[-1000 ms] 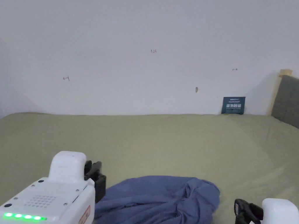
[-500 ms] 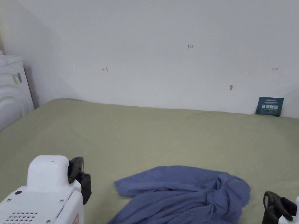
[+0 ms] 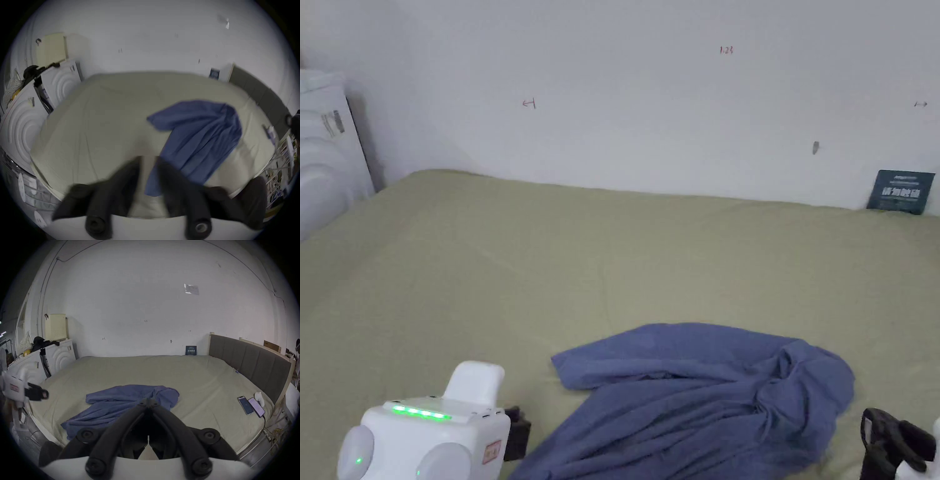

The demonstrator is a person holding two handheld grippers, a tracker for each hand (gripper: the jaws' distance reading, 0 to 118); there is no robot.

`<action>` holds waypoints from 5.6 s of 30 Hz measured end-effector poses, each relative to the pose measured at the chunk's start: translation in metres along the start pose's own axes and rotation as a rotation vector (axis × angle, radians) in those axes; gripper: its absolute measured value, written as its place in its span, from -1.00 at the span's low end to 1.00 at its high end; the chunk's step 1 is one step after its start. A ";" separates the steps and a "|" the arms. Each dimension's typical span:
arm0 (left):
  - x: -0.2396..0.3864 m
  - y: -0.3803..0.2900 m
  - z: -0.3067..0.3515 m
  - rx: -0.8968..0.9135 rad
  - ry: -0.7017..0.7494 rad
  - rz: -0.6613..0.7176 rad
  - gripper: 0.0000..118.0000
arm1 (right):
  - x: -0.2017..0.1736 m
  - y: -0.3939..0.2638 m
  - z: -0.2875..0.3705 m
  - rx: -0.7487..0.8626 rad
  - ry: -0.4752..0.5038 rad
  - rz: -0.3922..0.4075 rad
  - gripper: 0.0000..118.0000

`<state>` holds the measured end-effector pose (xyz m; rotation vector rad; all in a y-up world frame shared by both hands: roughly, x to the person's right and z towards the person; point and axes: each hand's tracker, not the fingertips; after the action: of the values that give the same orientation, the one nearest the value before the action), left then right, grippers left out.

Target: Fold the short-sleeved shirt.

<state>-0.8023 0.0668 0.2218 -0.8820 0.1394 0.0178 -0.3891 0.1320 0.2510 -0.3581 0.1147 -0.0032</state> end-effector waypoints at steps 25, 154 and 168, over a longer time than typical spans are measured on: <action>0.022 -0.022 -0.083 -0.239 -0.010 0.010 -0.98 | 0.049 -0.018 -0.072 -0.203 0.004 -0.048 -0.98; -0.048 -0.051 -0.021 0.011 0.040 0.102 -0.14 | 0.197 -0.080 -0.065 -0.415 -0.090 -0.181 -0.20; 0.031 -0.010 0.111 0.442 -0.032 0.040 -1.00 | 0.062 0.011 0.022 0.092 0.011 -0.001 -0.99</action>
<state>-0.7581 0.1450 0.2950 -0.4373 0.1246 0.0373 -0.3250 0.1489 0.2602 -0.2665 0.1247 -0.0118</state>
